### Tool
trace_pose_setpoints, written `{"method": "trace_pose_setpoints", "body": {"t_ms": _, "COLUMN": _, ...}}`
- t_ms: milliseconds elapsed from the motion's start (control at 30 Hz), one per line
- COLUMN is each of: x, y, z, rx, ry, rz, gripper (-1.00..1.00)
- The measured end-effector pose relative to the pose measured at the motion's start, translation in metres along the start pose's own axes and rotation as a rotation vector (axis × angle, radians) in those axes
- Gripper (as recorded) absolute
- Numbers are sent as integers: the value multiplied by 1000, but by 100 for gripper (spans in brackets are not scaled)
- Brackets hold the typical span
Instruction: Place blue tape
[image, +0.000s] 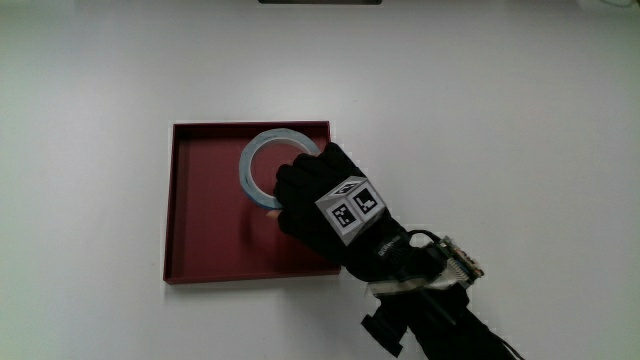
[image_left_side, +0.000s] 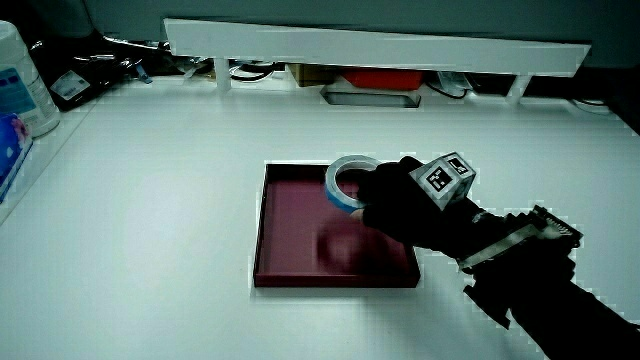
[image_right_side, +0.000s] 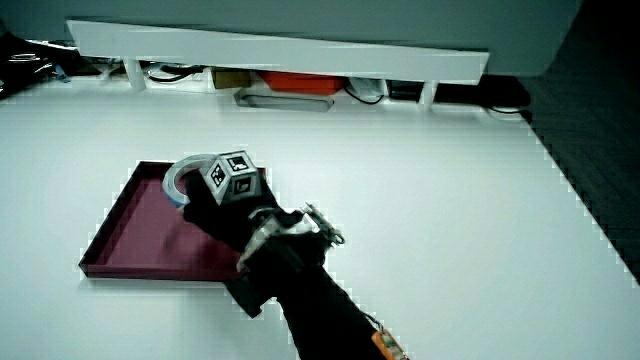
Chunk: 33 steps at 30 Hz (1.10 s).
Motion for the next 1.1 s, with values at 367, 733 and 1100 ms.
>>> {"method": "trace_pose_setpoints", "body": {"t_ms": 367, "x": 6, "y": 15, "z": -45, "rx": -86, "ry": 6, "rz": -56, "gripper": 0}}
{"method": "trace_pose_setpoints", "body": {"t_ms": 733, "x": 11, "y": 16, "z": -69, "rx": -134, "ry": -23, "rz": -88, "gripper": 0}}
{"method": "trace_pose_setpoints", "body": {"t_ms": 1100, "x": 11, "y": 13, "z": -71, "rx": -178, "ry": -20, "rz": -104, "gripper": -30}}
